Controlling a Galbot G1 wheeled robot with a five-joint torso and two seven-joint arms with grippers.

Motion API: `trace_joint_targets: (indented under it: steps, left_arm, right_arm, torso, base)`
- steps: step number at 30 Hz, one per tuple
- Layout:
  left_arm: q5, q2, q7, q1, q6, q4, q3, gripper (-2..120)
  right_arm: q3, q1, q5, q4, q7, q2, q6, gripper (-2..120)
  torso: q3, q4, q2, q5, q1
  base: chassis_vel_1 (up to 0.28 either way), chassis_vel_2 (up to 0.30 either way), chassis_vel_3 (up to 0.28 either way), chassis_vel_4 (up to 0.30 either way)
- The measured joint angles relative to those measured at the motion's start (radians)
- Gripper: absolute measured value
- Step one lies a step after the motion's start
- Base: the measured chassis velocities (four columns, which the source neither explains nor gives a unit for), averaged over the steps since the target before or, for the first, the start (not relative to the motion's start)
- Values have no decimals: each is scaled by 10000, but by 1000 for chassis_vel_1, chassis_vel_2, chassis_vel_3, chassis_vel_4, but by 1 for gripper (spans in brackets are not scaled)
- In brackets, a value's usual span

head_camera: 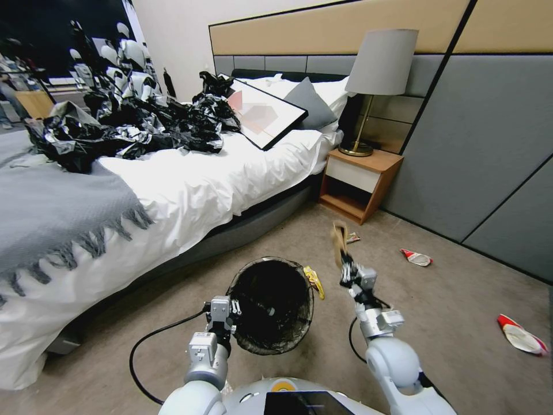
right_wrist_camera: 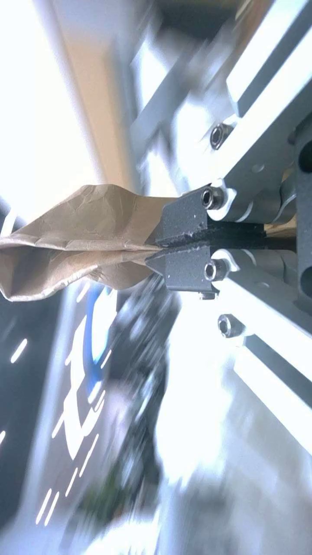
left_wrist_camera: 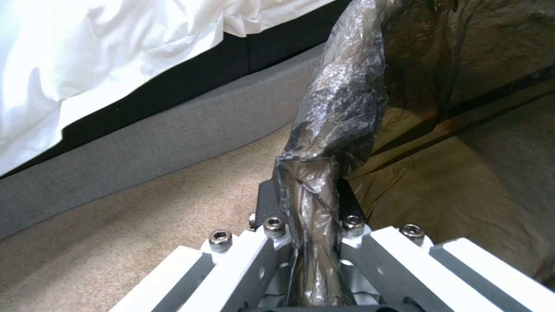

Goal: Pick up the trash bin, then pick up the garbage from the floor and place it into the trash bin.

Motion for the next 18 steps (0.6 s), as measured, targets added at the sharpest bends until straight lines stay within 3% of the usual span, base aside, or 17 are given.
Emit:
trace_joint_targets:
  steps: [4,9,18]
  left_arm:
    - [0,-4,10,-17,10,64,82,0]
    - [14,-59,14,-113,25,177,128,0]
    - [22,-77,21,-171,57,188,113,0]
  right_arm:
    - [-624,-290,75,31,-1017,-458,194,0]
    - [-2033,-694,-510,-741,-1127,-1160,255,0]
    - [-2979,-827,-1118,-2016,-1031,-931,583,0]
  torso:
    - [0,0,0,0,0]
    - [0,1,0,-1,0]
    - [0,1,-1,0,0]
  base:
    - [0,0,0,0]
    - [0,0,0,0]
    - [0,0,0,0]
